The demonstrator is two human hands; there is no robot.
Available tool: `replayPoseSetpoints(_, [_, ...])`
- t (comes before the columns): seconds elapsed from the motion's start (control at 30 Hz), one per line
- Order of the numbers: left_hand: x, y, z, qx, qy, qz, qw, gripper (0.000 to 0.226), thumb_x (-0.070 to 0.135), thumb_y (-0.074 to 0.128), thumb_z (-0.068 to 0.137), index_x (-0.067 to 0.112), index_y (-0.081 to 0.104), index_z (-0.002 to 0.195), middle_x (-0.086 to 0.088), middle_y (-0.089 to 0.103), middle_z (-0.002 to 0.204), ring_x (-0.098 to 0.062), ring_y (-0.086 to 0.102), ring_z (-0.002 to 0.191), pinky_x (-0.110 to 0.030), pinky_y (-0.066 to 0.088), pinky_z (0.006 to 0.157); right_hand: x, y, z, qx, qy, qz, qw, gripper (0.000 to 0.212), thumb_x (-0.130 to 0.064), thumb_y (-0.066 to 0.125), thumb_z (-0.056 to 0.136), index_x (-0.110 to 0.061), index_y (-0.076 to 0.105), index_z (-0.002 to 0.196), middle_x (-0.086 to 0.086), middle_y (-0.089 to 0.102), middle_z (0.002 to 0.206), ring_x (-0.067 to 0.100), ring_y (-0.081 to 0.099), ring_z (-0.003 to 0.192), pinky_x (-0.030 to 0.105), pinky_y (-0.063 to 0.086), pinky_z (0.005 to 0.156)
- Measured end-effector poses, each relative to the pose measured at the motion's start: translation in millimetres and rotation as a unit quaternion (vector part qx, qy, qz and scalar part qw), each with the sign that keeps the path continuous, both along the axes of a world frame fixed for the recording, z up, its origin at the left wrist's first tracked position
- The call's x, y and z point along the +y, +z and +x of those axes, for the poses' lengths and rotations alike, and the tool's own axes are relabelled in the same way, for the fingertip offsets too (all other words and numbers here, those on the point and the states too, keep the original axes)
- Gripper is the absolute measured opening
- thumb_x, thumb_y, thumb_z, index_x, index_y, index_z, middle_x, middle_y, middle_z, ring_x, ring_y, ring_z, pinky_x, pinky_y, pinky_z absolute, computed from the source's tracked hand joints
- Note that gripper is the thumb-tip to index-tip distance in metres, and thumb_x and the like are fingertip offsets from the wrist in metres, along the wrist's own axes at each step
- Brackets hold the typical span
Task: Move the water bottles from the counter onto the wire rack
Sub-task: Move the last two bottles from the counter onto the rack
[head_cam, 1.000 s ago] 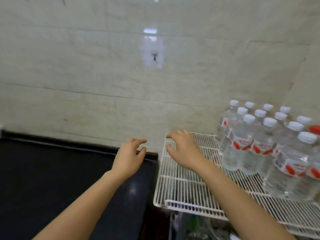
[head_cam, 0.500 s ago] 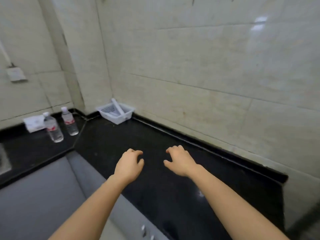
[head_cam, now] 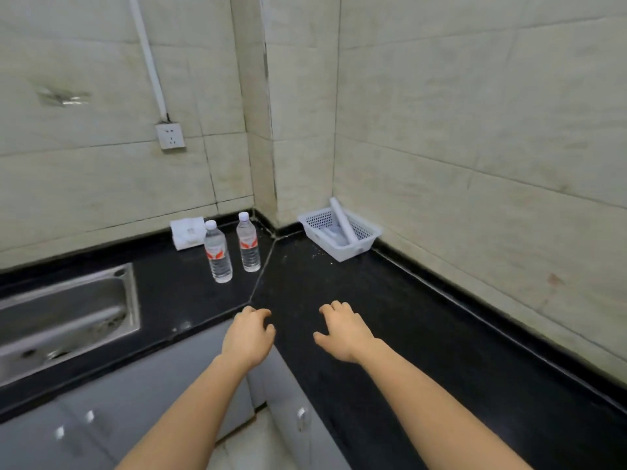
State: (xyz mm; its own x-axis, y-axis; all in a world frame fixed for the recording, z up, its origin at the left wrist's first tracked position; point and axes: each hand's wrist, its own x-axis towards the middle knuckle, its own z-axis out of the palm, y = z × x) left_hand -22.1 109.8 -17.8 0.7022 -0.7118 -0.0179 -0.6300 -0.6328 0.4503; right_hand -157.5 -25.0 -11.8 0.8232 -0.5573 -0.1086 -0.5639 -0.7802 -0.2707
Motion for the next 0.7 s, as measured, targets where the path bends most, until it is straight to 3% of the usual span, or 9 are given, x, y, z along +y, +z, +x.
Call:
replayPoseSetpoints(0.47, [-45,-32,237,0.051,0.066,-0.009,0.997,0.040,0.021,0.048,0.093,0.013,0.054,0.132,-0.011,0.052,0.131,-0.028,0.049,0.122,-0.036,0.042,0.099,-62,-30,259,0.043,0.043,0.026,0.998,0.055,-0.036,0.053,0.094,-0.009,0.038,0.140,0.010,0.044,0.136,0.028,0.039,0.127,0.043,0.039,0.104])
replayPoseSetpoints(0.7, [-64,-42,348,0.088,0.062,-0.054,0.993,0.047,0.023,0.051,0.094,0.012,0.043,0.139,-0.012,0.050,0.135,-0.025,0.049,0.123,-0.035,0.042,0.100,-85,-37,363,0.009,-0.034,0.051,0.998,0.054,-0.034,0.057,0.092,-0.010,0.039,0.137,0.010,0.047,0.133,0.027,0.043,0.124,0.041,0.042,0.103])
